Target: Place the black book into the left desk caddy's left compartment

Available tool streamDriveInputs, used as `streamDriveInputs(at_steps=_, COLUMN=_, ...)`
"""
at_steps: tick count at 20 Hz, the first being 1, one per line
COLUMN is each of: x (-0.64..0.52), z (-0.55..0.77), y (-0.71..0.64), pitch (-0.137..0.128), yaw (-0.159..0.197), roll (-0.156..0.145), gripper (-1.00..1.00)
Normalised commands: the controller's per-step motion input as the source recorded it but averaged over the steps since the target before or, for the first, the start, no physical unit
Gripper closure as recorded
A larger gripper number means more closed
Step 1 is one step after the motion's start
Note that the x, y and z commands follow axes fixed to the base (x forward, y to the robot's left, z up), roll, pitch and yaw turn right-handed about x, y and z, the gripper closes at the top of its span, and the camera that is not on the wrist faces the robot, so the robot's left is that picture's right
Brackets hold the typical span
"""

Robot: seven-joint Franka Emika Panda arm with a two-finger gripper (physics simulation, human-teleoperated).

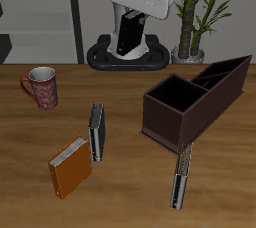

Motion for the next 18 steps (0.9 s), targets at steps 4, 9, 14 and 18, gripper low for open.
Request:
streamDriveInputs(at_steps=4, x=-0.19, z=-0.11, y=0.28, pitch=0.028, yaw=0.028, roll=0.039, gripper=1.00)
streamDriveInputs(at_steps=9, x=-0.16, z=-0.06, y=0.22, pitch=0.006, yaw=0.017, roll=0.020, gripper=1.00)
streamDriveInputs(at_steps=14, x=-0.21, z=-0.10, y=0.32, pitch=0.011, yaw=0.030, roll=0.060, gripper=1.00)
streamDriveInputs(at_steps=18, x=-0.15, z=0.04, y=0.27, pitch=-0.013, yaw=0.005, roll=0.052, gripper=1.00)
